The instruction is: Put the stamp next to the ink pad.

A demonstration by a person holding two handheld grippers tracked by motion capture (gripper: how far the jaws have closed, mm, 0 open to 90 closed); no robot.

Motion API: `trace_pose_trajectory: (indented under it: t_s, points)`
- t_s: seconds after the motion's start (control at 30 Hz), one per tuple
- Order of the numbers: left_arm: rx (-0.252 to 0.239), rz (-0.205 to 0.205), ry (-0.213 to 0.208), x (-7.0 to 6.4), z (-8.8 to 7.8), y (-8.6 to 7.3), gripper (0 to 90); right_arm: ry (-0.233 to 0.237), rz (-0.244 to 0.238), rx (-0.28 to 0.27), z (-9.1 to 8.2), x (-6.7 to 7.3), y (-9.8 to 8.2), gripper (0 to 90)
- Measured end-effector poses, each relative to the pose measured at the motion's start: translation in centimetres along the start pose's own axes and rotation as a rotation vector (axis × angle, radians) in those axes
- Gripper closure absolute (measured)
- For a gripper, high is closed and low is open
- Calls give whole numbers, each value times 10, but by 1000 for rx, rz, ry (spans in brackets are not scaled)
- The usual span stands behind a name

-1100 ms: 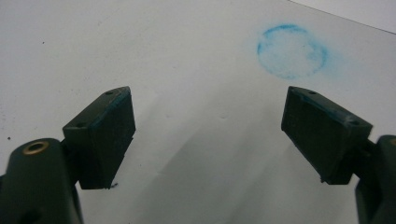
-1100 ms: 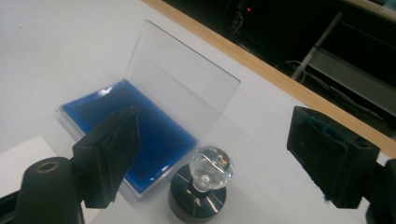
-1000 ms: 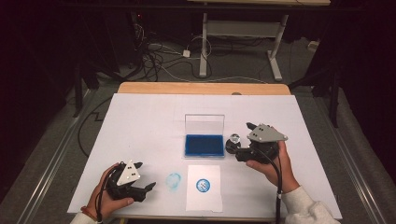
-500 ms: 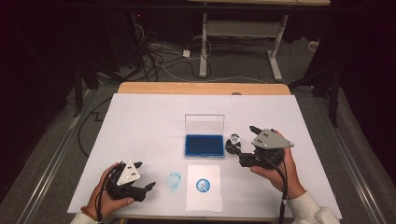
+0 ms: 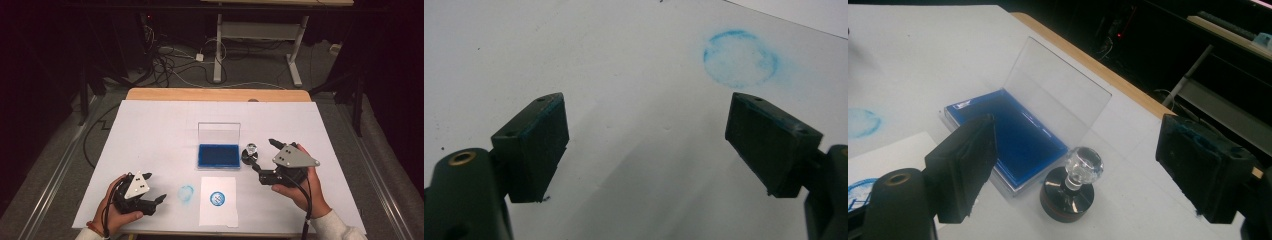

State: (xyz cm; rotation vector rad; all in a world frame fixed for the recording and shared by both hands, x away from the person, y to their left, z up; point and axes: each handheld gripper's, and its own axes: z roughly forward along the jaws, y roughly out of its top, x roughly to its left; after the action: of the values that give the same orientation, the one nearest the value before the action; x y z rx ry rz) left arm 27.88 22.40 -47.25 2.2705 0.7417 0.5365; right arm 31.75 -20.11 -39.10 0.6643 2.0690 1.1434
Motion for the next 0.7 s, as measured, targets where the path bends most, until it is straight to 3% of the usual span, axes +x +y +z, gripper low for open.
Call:
trace_pose_trajectory:
  t_s: [0.7]
  points:
    - [-9,-6,-3,0,0,1,172,-27,-20,-7,-17,2,-20,173]
